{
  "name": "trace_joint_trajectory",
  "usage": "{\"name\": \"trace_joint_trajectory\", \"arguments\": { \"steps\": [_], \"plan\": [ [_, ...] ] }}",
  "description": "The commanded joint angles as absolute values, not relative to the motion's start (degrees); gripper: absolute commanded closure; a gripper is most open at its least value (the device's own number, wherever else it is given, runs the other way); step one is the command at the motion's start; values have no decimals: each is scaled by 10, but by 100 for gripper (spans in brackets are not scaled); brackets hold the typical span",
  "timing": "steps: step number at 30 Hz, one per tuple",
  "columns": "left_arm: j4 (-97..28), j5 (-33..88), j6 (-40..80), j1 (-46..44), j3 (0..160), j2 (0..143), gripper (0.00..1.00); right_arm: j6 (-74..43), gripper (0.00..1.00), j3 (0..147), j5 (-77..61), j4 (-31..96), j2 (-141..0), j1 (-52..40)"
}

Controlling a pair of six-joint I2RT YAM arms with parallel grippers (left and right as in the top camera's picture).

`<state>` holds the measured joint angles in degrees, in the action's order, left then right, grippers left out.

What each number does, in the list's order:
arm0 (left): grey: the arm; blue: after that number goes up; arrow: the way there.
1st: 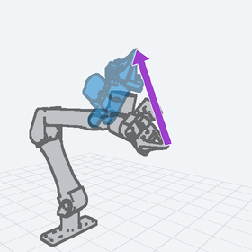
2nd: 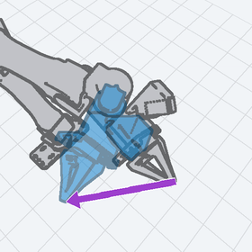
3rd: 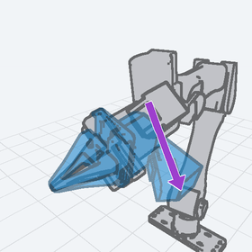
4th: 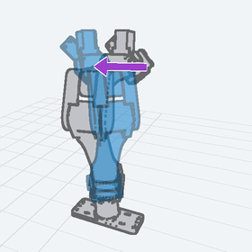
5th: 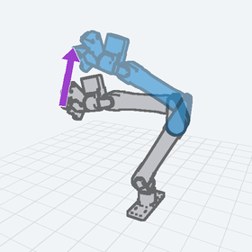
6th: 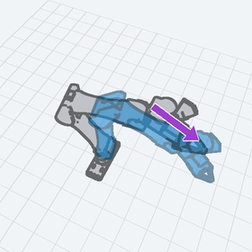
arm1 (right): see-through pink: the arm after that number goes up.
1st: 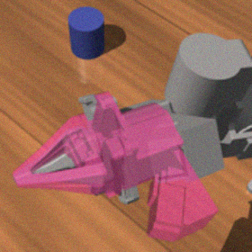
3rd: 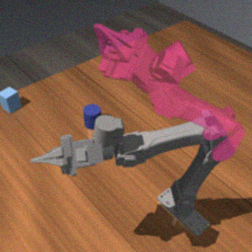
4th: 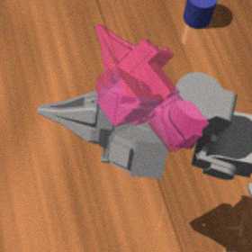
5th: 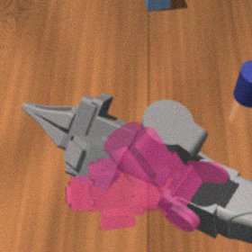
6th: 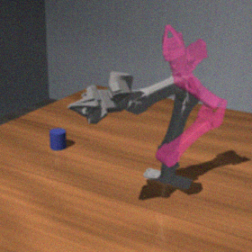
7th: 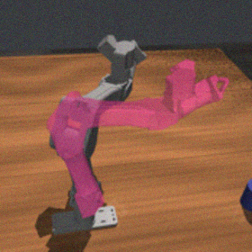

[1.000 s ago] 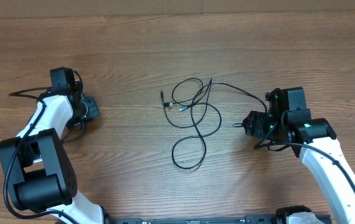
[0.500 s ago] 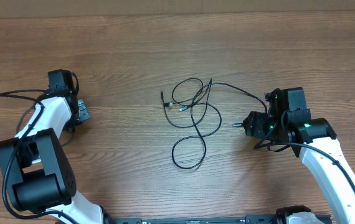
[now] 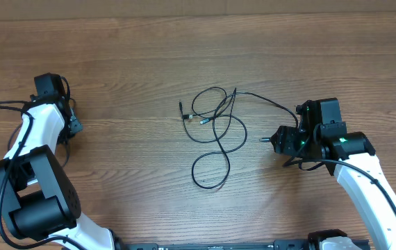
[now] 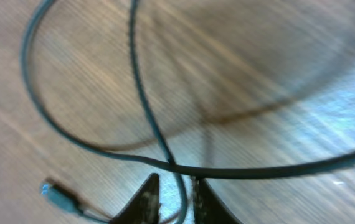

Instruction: Untangle cables

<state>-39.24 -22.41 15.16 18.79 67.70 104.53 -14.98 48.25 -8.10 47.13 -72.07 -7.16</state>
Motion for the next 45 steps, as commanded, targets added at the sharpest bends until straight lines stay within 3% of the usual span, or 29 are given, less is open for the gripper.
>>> {"name": "trace_joint_trajectory", "arguments": {
  "steps": [1, 10, 12, 13, 21, 27, 33, 45],
  "plan": [
    [-389, -87, 96, 183, 706, 1048, 71, -150, 32, 479, -76, 469, -721, -70],
    [-383, 215, -20, 127, 746, 1048, 35, -150, 32, 479, -76, 469, -721, -70],
    [-373, 279, -26, 96, 750, 1048, 16, -150, 30, 479, -76, 469, -721, -70],
    [-368, 303, -26, 83, 750, 1048, 15, -150, 30, 479, -76, 468, -721, -70],
    [-348, 314, -28, -39, 749, 1048, 16, -150, 26, 479, -76, 468, -721, -70],
    [-324, 303, -26, -134, 749, 1048, 22, -150, 26, 479, -76, 467, -721, -70],
    [-267, 298, -24, -218, 749, 1048, 11, -150, 26, 479, -76, 464, -721, -70],
    [-140, 82, -30, -339, 749, 1074, 20, -150, 26, 479, -76, 464, -721, -70]
  ]
}}
